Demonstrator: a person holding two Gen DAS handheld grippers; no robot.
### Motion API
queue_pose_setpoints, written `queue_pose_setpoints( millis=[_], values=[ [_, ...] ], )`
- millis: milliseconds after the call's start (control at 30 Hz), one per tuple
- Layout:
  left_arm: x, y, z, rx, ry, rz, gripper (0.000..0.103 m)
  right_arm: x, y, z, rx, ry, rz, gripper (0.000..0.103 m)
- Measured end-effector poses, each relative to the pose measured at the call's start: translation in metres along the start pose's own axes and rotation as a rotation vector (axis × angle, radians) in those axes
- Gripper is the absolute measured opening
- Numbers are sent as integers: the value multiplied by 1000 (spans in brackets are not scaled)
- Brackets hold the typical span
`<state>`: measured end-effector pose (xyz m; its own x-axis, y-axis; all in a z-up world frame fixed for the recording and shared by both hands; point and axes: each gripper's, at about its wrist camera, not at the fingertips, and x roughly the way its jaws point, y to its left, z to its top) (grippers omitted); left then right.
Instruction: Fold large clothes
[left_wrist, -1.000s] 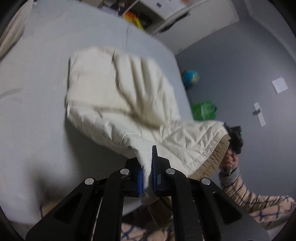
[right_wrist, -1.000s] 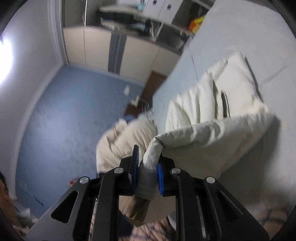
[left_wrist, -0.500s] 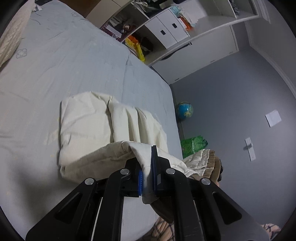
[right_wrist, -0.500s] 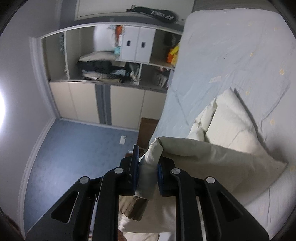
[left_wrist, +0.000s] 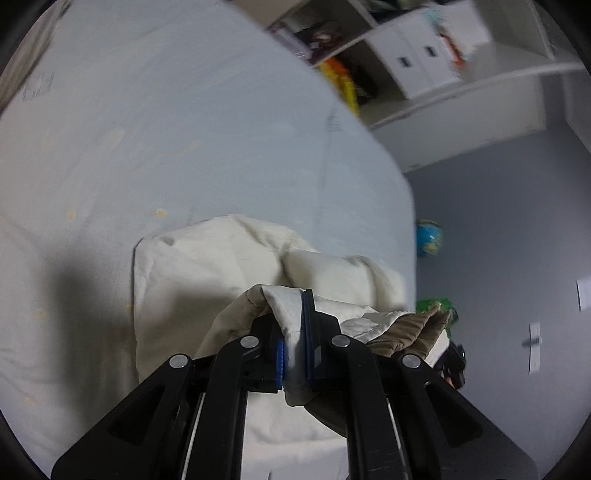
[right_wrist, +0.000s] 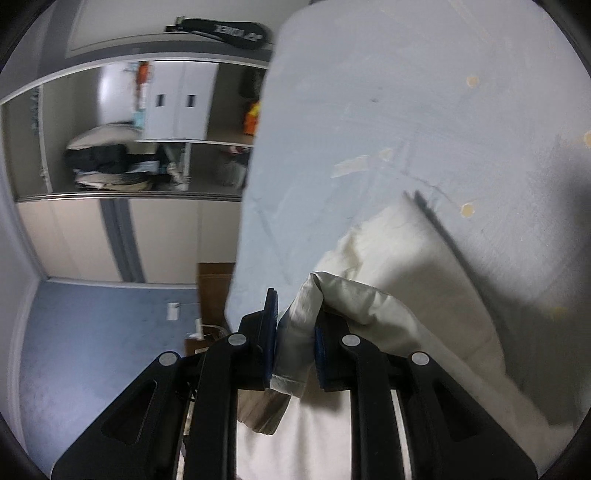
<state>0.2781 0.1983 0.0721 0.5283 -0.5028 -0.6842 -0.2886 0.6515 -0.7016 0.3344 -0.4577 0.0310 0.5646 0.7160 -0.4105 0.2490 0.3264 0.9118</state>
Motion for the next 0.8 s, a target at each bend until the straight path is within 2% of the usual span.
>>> queue_pose_setpoints(
  millis=[167,233,333,367,400,433,500,567,633,733,800],
  values=[
    [36,24,8,-83,30,40,11,23,-18,3,14,20,-74,14],
    [37,28,7,-122,34,28,10,24,-18,4,12,32,-86,15],
    [26,28,4,-137,28,-1,15,17,-13,9,23,69,-58,24],
    [17,26,3,-131,19,-19,19,13,-8,10,25,73,-47,31],
    [4,22,1,-116,-2,-42,31,7,-2,12,25,76,-21,37],
    [-7,18,-1,-103,-24,-64,39,-1,5,13,20,70,16,49],
    [-30,7,-2,-69,-97,-79,76,-10,19,13,2,56,70,59],
    [-48,-3,-3,-31,-175,-52,96,-21,41,8,-56,52,85,69],
    [-57,-10,-6,-20,-175,-63,96,-28,64,-2,-174,55,58,70],
    [-60,-23,-14,18,-175,21,96,-33,90,-21,-304,67,34,70],
    [-58,-44,-28,100,-182,101,96,-35,102,-33,-360,76,19,70]
  ],
)
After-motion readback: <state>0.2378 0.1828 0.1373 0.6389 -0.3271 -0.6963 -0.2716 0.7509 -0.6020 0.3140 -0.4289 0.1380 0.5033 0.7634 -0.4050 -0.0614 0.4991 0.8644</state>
